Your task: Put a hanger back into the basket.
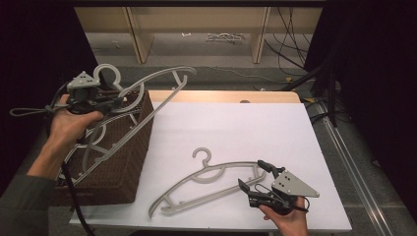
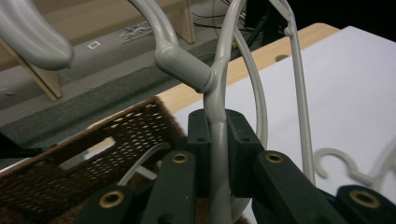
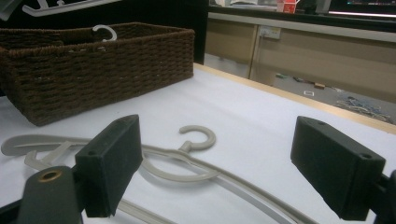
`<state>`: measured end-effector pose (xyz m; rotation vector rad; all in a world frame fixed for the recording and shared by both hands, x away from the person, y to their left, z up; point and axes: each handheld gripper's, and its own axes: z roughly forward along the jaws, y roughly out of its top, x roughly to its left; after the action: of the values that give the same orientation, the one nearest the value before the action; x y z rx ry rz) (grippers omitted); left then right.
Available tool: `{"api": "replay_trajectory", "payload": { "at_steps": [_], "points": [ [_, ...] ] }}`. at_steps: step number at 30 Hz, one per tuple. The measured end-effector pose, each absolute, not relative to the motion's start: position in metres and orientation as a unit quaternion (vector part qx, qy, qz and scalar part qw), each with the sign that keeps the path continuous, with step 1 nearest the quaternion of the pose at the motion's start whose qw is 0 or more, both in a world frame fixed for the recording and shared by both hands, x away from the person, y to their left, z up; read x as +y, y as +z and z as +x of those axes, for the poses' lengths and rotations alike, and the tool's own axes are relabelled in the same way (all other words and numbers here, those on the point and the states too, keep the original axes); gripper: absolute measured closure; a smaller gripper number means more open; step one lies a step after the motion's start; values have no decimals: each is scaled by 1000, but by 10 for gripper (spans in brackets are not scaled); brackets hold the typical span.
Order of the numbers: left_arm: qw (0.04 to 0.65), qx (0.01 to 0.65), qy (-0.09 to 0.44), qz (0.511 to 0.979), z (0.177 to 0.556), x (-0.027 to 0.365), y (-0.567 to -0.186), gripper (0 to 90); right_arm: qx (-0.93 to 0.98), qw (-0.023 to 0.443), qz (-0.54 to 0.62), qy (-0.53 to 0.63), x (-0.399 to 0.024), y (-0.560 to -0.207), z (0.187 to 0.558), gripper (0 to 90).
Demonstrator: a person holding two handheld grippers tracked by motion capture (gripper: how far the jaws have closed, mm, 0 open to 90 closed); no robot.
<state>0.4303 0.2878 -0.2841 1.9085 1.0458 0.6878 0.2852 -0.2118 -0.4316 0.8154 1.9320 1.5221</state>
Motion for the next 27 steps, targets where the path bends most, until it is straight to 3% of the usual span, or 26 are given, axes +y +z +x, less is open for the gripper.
{"api": "replay_trajectory", "payload": {
  "at_steps": [12,27],
  "points": [
    [398,466,298,732,434,340,-306,817,718,262,310,565,-211,-432,284,175],
    [378,482,314,725,428,375,-327,817,716,258,311,569,-211,-432,285,175]
  ]
}}
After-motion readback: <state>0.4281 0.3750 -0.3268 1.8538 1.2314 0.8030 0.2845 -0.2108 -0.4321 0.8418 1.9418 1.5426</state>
